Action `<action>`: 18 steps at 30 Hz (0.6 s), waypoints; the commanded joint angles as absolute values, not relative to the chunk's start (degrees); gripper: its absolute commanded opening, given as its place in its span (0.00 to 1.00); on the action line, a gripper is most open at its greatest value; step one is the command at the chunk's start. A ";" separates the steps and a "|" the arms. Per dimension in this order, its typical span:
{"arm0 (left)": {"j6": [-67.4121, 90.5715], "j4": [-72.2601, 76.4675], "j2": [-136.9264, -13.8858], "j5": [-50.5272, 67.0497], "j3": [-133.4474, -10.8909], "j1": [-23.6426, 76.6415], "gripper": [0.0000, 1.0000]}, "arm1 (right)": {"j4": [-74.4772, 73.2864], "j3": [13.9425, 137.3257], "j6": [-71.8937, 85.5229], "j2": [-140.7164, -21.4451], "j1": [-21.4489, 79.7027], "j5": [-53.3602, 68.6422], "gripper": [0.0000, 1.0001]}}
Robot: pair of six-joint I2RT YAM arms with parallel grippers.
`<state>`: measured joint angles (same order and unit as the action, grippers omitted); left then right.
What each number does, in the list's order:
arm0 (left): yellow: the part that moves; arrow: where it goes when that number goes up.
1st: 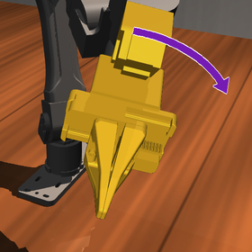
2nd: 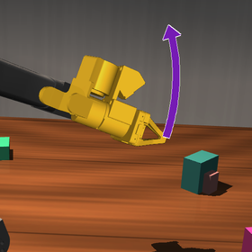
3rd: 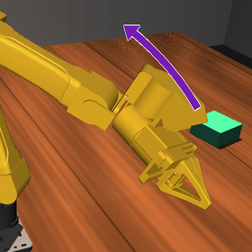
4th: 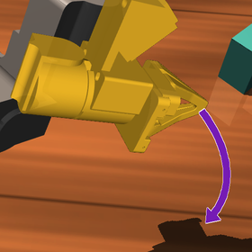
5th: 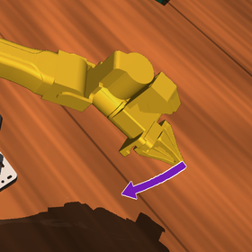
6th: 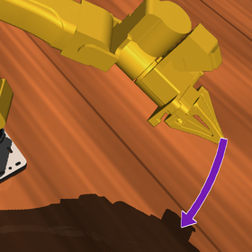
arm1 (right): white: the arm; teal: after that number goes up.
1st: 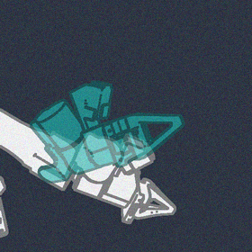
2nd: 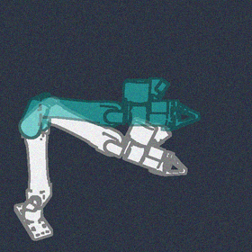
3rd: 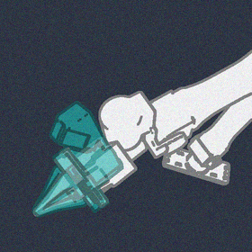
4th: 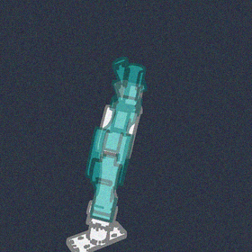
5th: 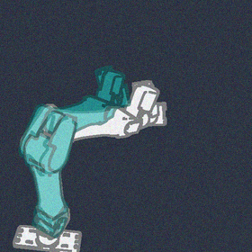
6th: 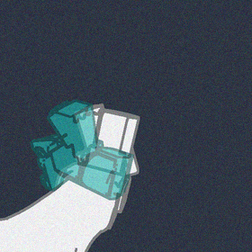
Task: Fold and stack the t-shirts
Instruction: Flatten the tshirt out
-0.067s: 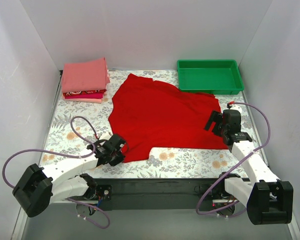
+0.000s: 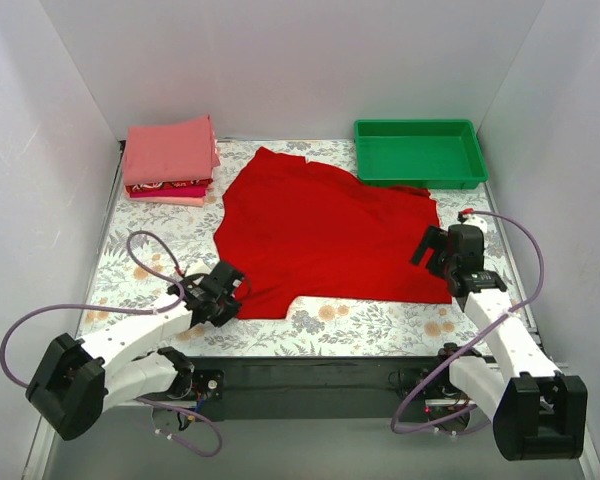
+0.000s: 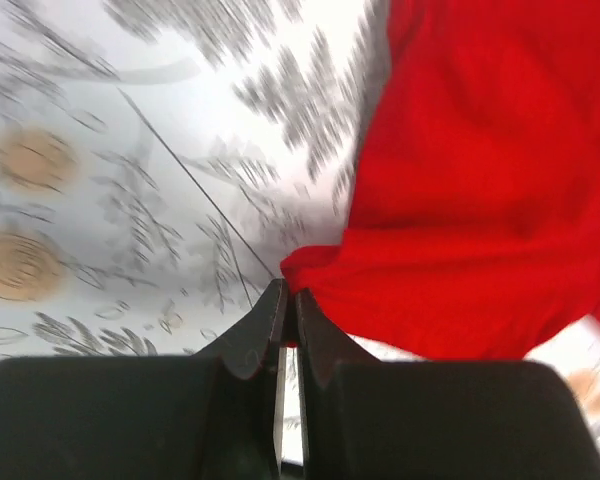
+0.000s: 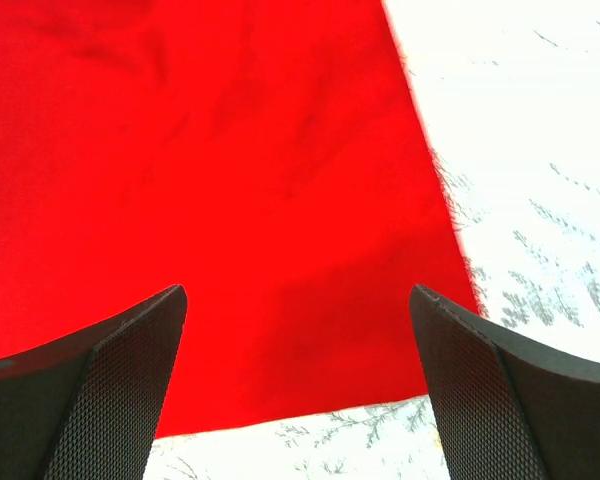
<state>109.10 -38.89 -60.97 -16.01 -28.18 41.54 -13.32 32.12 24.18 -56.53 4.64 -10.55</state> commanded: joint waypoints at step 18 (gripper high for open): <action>107.49 -36.83 -49.75 -22.24 -27.34 31.20 0.00 | -34.46 21.62 37.18 -41.92 3.78 4.31 0.97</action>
<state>108.57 -38.17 -51.29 -21.28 -27.99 31.44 -32.34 22.79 34.52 -40.77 4.08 2.26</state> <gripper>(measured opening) 0.022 0.981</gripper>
